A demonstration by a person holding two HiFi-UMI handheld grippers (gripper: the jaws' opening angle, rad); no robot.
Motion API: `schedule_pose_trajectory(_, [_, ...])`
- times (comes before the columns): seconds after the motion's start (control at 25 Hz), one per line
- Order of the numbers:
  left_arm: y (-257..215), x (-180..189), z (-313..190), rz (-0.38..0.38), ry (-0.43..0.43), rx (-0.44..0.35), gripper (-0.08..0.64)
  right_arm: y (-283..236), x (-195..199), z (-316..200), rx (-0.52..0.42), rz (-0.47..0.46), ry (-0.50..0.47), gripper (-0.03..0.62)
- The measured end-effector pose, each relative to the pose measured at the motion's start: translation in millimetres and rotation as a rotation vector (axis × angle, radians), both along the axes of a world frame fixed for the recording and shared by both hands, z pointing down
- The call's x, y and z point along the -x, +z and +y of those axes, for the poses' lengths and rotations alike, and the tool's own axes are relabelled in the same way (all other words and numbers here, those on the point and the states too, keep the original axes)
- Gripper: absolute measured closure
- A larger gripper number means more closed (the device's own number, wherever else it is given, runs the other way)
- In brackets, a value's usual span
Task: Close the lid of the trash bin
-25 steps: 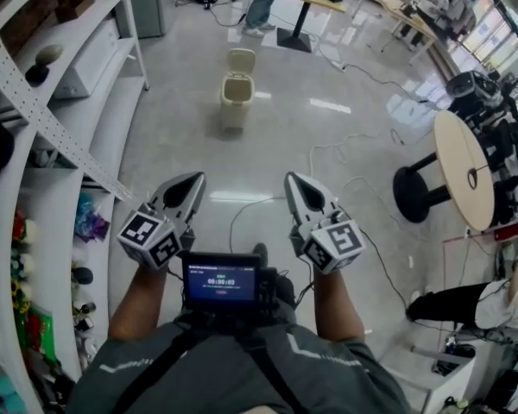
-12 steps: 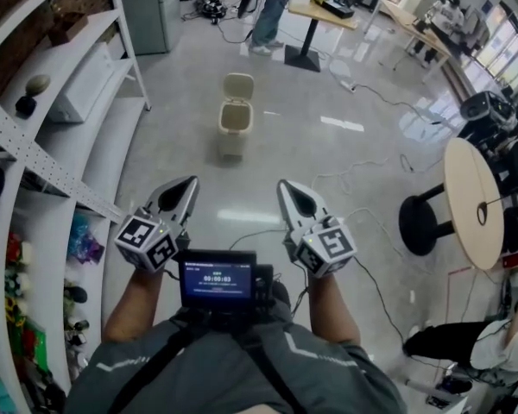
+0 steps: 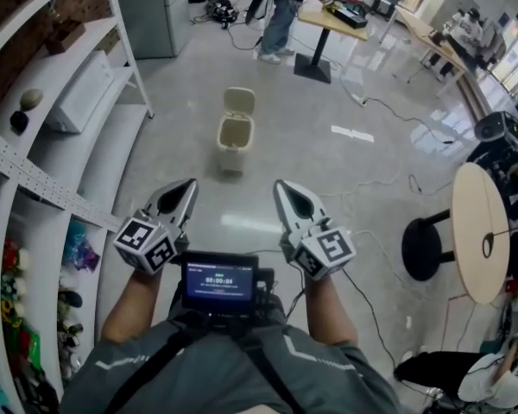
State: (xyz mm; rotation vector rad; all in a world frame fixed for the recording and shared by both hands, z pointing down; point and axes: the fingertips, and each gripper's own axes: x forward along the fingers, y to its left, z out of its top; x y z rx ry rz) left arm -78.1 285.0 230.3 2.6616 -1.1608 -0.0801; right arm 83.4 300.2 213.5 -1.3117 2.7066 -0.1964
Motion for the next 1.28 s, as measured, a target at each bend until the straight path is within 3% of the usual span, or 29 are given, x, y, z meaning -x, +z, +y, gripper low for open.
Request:
schedule_pose_trajectory(0.32, [0.6,8.4,-97.3,0.027,0.017,-0.006,0.566,16.0,3.7,-94.1,0.067,-0.052,0.05,0.583])
schedule_pose_trajectory(0.48, [-12.7,25.6,-152.0,0.101,0.032,0.013,0.566,7.0,26.8,-147.0,0.051,-0.071,0.041,0.583])
schedule_pose_trajectory(0.6, [-14.4,33.1,-190.6,0.035,0.071,-0.034,0.566,2.7,44.7,-186.4,0.049,-0.061,0.045,0.583])
schedule_pose_trajectory(0.68, [-4.1,41.3,-221.7,0.006,0.091,-0.024,0.566,2.7,53.6,-212.3,0.061,-0.057,0.064,0.583])
schedule_pose_trajectory(0.84, [8.3,57.5,-269.0,0.053,0.113,0.038,0.566,5.0,68.7,-249.5,0.087,-0.056,0.075,0.583])
schedule_pose_trajectory(1.0, [8.9,60.7,-299.1,0.108,0.13,0.071,0.566,4.0,70.2,-284.7,0.107,0.014,0.112,0.583])
schedule_pose_trajectory(1.28, [18.0,39.9,-353.7,0.073,0.129,0.079,0.566,17.5,53.5,-351.3,0.118,-0.02,0.082,0.583])
